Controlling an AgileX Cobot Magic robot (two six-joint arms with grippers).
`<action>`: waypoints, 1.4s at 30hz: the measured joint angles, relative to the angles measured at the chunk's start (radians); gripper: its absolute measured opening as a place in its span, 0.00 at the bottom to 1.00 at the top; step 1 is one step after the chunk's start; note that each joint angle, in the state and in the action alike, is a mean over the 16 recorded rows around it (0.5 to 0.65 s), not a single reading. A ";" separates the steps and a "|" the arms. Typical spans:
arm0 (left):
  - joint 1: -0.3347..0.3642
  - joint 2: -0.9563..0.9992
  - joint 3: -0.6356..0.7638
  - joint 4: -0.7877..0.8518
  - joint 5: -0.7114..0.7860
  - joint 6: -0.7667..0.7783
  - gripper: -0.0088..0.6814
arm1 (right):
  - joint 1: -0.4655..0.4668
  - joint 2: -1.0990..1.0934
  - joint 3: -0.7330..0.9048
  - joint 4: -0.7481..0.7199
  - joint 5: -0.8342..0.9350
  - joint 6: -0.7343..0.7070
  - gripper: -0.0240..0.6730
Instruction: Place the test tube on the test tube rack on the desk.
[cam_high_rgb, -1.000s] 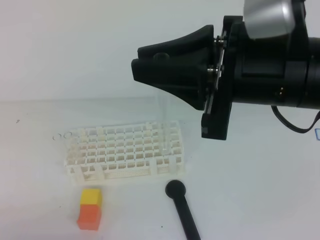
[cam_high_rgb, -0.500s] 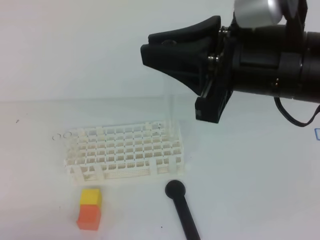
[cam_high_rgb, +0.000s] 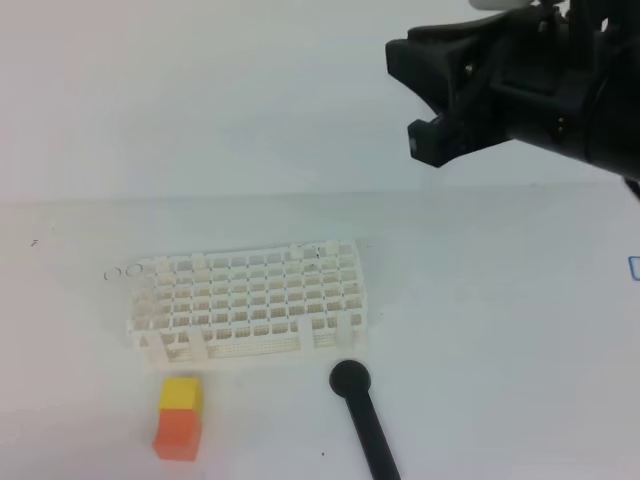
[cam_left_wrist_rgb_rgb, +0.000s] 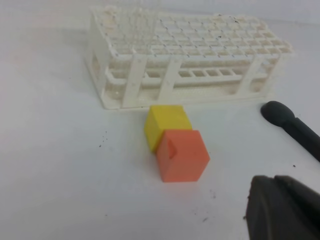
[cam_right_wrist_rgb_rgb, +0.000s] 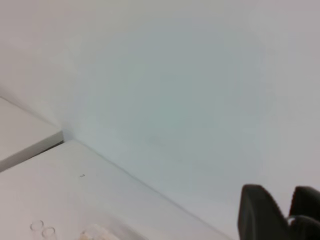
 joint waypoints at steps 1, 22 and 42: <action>0.000 0.000 0.000 0.000 0.000 0.000 0.01 | 0.005 0.006 0.000 -0.063 -0.025 0.078 0.20; 0.000 0.000 0.000 0.000 -0.001 0.000 0.01 | 0.217 0.382 -0.013 -0.855 -0.584 0.948 0.20; 0.000 0.000 0.000 0.000 -0.001 0.000 0.01 | 0.328 0.667 -0.197 -0.905 -0.796 0.974 0.20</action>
